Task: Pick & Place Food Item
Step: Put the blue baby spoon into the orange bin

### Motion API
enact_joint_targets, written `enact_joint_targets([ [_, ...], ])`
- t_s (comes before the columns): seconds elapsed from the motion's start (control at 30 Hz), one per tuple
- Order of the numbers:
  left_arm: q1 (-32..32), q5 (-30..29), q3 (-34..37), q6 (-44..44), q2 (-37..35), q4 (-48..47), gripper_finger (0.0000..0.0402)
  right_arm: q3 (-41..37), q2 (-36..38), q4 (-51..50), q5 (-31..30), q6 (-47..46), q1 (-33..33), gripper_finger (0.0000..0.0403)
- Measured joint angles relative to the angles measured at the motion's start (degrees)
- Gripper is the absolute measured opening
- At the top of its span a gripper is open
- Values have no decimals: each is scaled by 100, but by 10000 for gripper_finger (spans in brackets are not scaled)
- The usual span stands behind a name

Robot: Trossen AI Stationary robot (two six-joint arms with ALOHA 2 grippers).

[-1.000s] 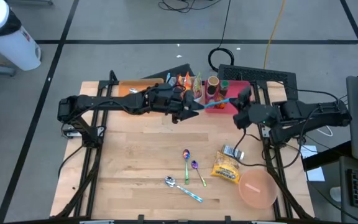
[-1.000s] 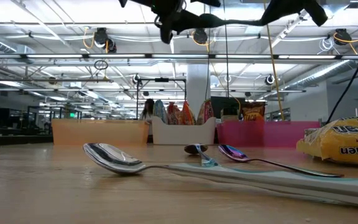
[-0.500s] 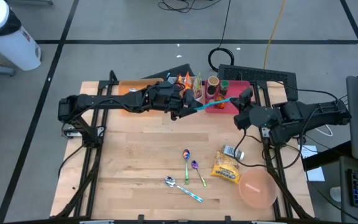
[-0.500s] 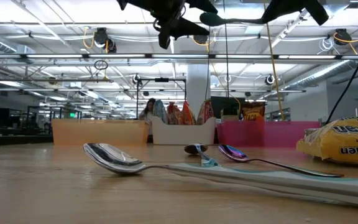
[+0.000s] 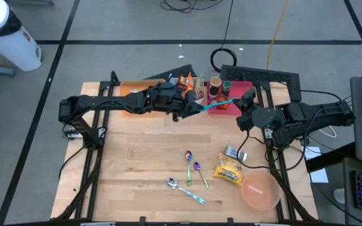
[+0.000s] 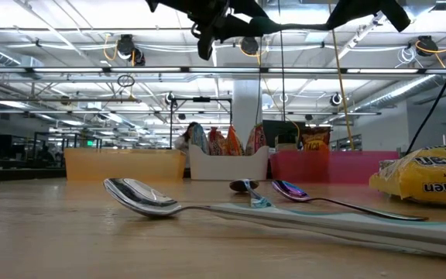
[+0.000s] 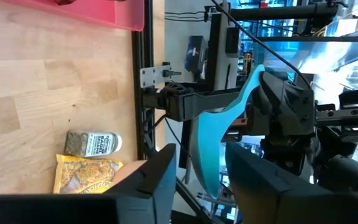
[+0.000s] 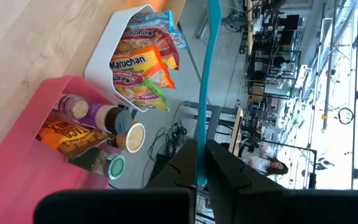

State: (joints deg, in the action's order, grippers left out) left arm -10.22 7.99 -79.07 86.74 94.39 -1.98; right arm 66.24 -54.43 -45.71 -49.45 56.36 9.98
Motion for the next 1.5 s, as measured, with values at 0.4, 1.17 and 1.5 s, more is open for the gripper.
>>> enact_joint_targets([
  [0.4,0,2,0,2,0,2,96,0,0,-2,17,28,0,5],
  [1.17,-24,-76,9,-172,0,-55,12,0,22,137,103,-231,2,55],
  [1.5,-72,-50,9,-614,0,-118,10,0,95,130,590,-1226,1,127],
])
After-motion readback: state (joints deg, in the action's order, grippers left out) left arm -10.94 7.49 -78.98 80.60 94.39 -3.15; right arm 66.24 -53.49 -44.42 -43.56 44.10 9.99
